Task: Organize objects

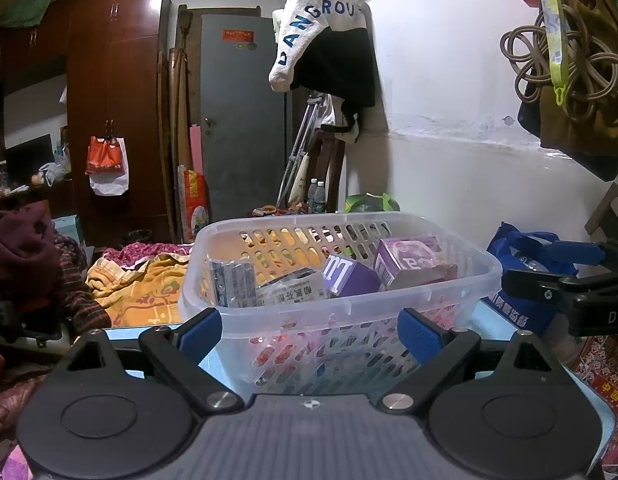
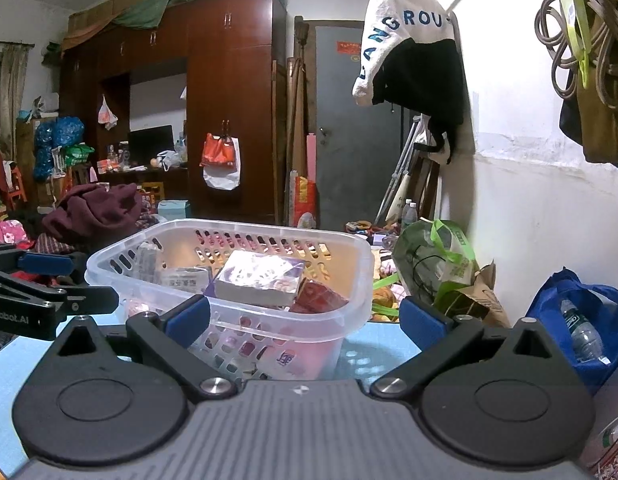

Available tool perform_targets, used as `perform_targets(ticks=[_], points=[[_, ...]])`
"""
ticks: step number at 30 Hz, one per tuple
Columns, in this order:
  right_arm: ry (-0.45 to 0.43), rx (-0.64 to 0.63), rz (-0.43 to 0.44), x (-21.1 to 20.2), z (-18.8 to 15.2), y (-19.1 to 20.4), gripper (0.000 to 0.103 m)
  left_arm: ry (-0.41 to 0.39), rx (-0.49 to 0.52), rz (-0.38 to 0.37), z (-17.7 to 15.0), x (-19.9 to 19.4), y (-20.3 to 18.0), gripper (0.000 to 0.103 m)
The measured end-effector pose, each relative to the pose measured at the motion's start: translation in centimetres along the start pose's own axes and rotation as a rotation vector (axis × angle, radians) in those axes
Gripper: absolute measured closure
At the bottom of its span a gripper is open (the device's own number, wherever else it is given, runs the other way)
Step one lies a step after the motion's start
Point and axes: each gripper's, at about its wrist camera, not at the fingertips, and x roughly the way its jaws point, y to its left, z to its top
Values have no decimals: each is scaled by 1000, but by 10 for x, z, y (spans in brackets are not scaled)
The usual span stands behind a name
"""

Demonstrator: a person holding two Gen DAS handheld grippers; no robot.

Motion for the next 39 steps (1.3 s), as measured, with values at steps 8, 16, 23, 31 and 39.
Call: perform_targets(ticks=[8, 16, 23, 31, 39], points=[[-8, 4, 6, -2, 1, 1, 0, 1, 2, 9, 0, -3, 1, 7], [-8, 10, 9, -3, 1, 2, 0, 6, -1, 14, 0, -1, 0, 7], [-7, 26, 11, -4, 2, 1, 0, 6, -1, 15, 0, -1, -1, 7], [-10, 34, 13, -4, 1, -2, 0, 8, -1, 12, -1, -1, -2, 7], [-9, 25, 24, -4, -1, -1, 0, 11, -6, 11, -1, 0, -3, 7]])
